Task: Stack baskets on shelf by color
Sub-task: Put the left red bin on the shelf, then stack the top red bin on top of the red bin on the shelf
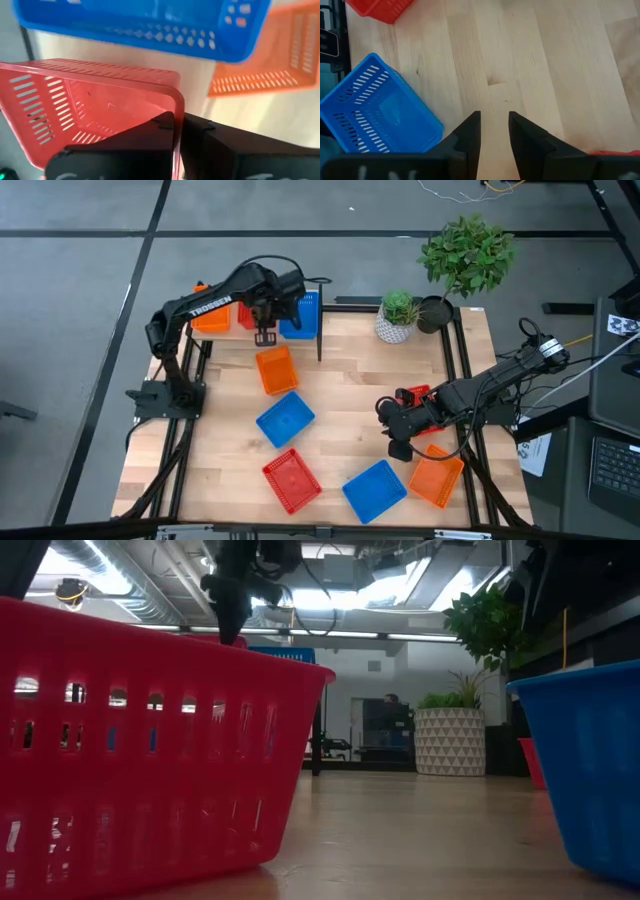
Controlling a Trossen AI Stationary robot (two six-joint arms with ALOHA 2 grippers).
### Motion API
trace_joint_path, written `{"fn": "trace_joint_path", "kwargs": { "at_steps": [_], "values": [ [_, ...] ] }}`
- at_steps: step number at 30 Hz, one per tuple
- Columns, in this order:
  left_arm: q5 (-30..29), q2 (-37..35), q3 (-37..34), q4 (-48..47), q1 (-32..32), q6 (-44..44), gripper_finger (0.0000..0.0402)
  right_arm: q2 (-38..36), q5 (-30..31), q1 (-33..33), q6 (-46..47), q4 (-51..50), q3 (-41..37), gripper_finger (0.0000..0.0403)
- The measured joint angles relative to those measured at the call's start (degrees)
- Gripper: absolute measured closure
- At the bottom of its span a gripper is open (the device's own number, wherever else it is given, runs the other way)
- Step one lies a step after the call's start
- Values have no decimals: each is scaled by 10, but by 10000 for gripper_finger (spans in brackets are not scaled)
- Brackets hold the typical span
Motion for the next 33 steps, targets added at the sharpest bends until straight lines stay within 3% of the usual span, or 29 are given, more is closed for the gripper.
{"fn": "trace_joint_path", "kwargs": {
  "at_steps": [12, 24, 33],
  "values": [
    [28, 4, 0, -2, 5, -17, 401, 0, 0, 0, -4, 0, 0, 304],
    [25, 4, 0, 2, 5, -33, 347, 0, 0, 0, -2, 0, 0, 304],
    [28, -16, 0, -19, -3, -43, 336, 0, 0, 0, -2, -1, 0, 304]
  ]
}}
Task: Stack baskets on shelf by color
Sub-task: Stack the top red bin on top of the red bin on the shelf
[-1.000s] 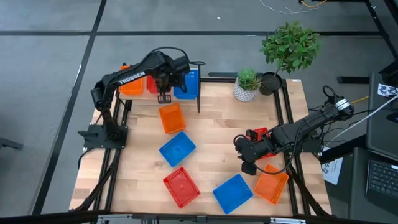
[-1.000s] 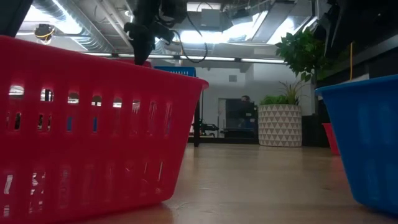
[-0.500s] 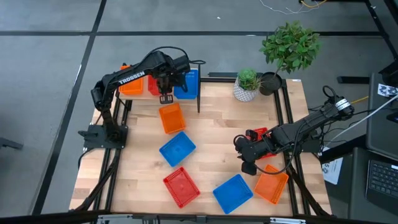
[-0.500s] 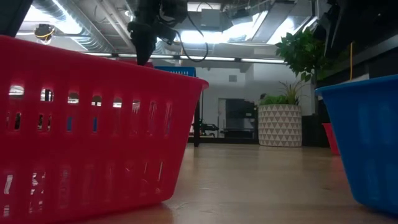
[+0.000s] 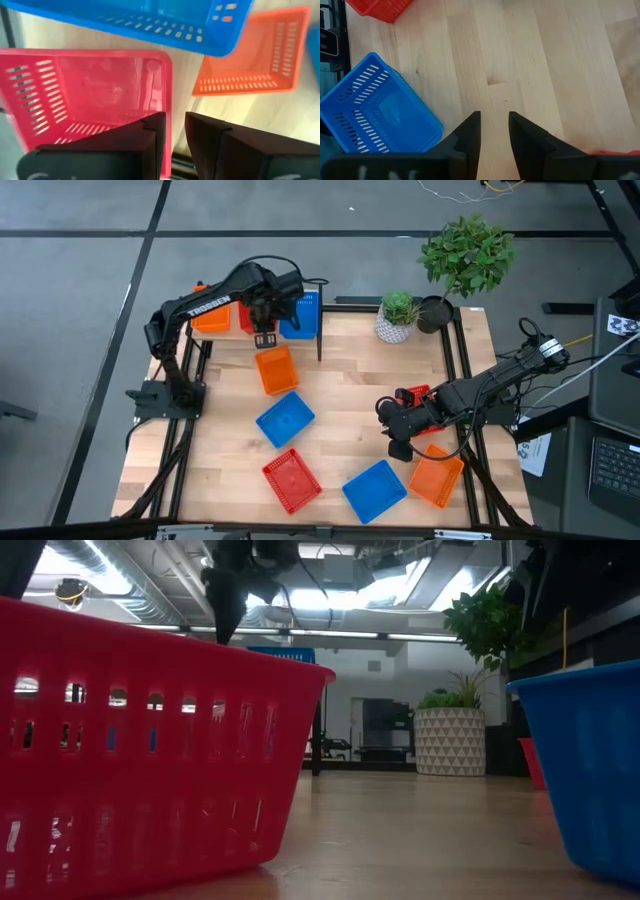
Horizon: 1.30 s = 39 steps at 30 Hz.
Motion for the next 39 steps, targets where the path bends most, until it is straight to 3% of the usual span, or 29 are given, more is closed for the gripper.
{"fn": "trace_joint_path", "kwargs": {
  "at_steps": [6, 9, 12, 16, 24, 29, 39],
  "values": [
    [-1, -47, 1, -2, -18, -42, 336, 0, 0, 0, 0, -1, 0, 304],
    [7, -79, 1, -2, -32, -111, 336, 0, 0, 0, 0, -1, 0, 304],
    [69, -105, 1, -2, -60, -185, 336, 0, 0, 0, 0, 0, 0, 304],
    [139, -130, 1, -1, -106, -200, 336, 0, 0, 0, 0, 0, 0, 304],
    [133, -128, 0, -1, -212, -215, 336, 0, 0, 0, 3, 0, 0, 304],
    [87, -128, 0, 7, -268, -238, 336, 0, -1, 0, 1, -7, 0, 304],
    [74, -128, 0, 3, -340, -240, 336, 0, -75, 1, 48, -121, 0, 304]
  ]
}}
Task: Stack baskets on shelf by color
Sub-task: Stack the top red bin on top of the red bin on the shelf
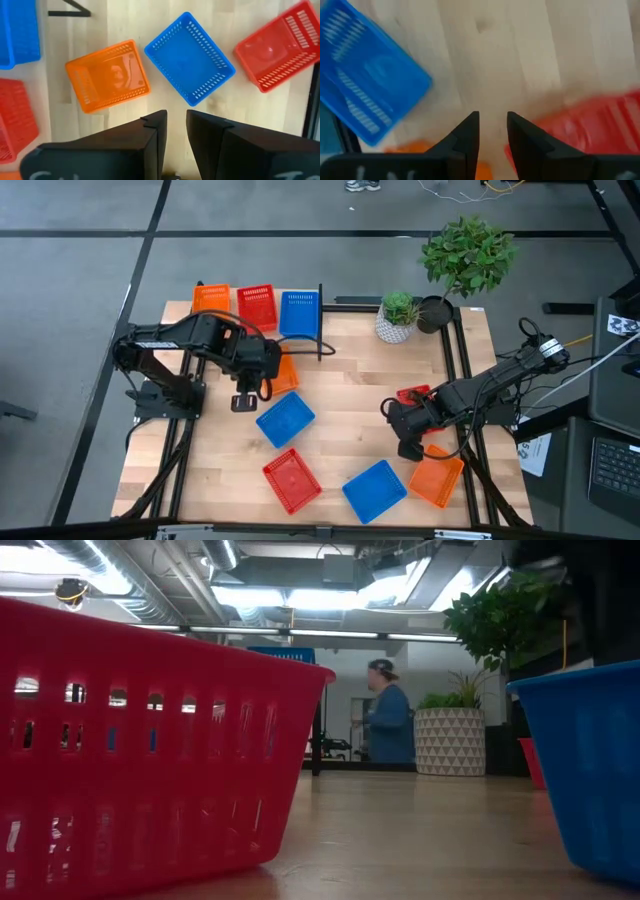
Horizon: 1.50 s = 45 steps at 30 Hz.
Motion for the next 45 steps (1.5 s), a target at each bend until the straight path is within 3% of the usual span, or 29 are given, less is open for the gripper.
{"fn": "trace_joint_path", "kwargs": {
  "at_steps": [6, 19, 25, 32, 37, 45],
  "values": [
    [0, 0, 0, 0, -8, 12, 336, 0, -3, 32, 15, -91, -15, 304],
    [-17, -2, -12, 28, -36, 2, 344, 0, 5, 72, -3, -31, -125, 304],
    [-28, -25, -120, 91, -57, -6, 344, 0, -4, 72, -4, -19, -139, 304],
    [-22, -73, -271, 157, -82, -81, 344, 0, -6, 73, -10, -11, -140, 304],
    [-18, -130, -338, 202, -107, -139, 344, 0, -6, 73, -4, -7, -130, 304],
    [-73, -193, -395, 250, -141, -188, 344, 0, -7, 73, -2, 1, -120, 304]
  ]
}}
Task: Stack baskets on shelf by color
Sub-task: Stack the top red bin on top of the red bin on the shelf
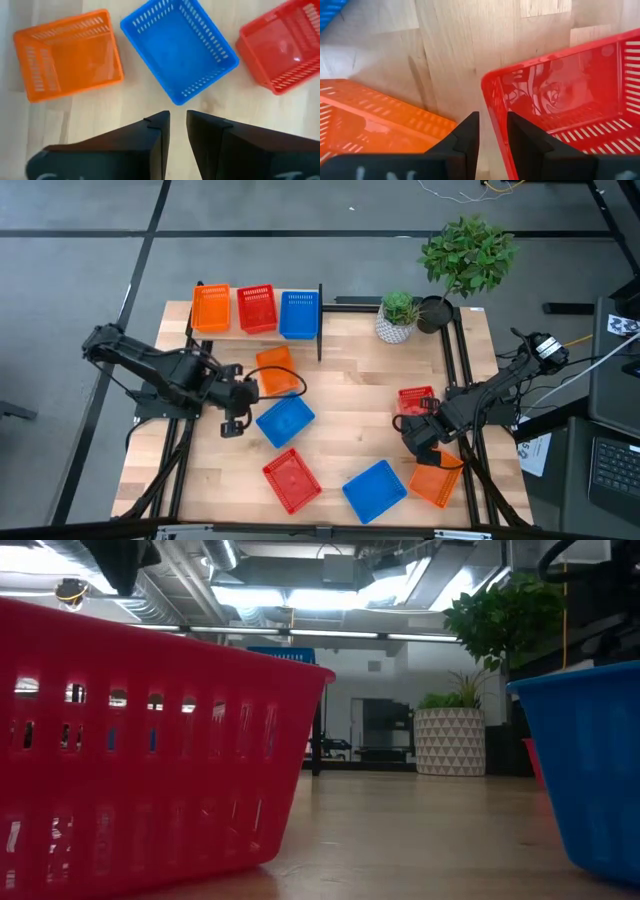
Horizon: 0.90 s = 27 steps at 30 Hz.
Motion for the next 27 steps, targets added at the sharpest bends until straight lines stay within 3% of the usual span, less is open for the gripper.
{"fn": "trace_joint_path", "kwargs": {
  "at_steps": [8, 15, 21, 27],
  "values": [
    [-25, -31, -93, 32, -39, -73, 344, 0, 0, 0, 3, 9, 0, 304],
    [-36, -49, -179, 117, -77, -115, 344, 0, 1, 13, 3, 10, 0, 304],
    [-62, -53, -203, 134, -94, -133, 344, 0, 5, 20, 3, 13, -9, 304],
    [-85, -53, -203, 133, -104, -134, 344, 0, 6, 20, 4, 52, -65, 304]
  ]
}}
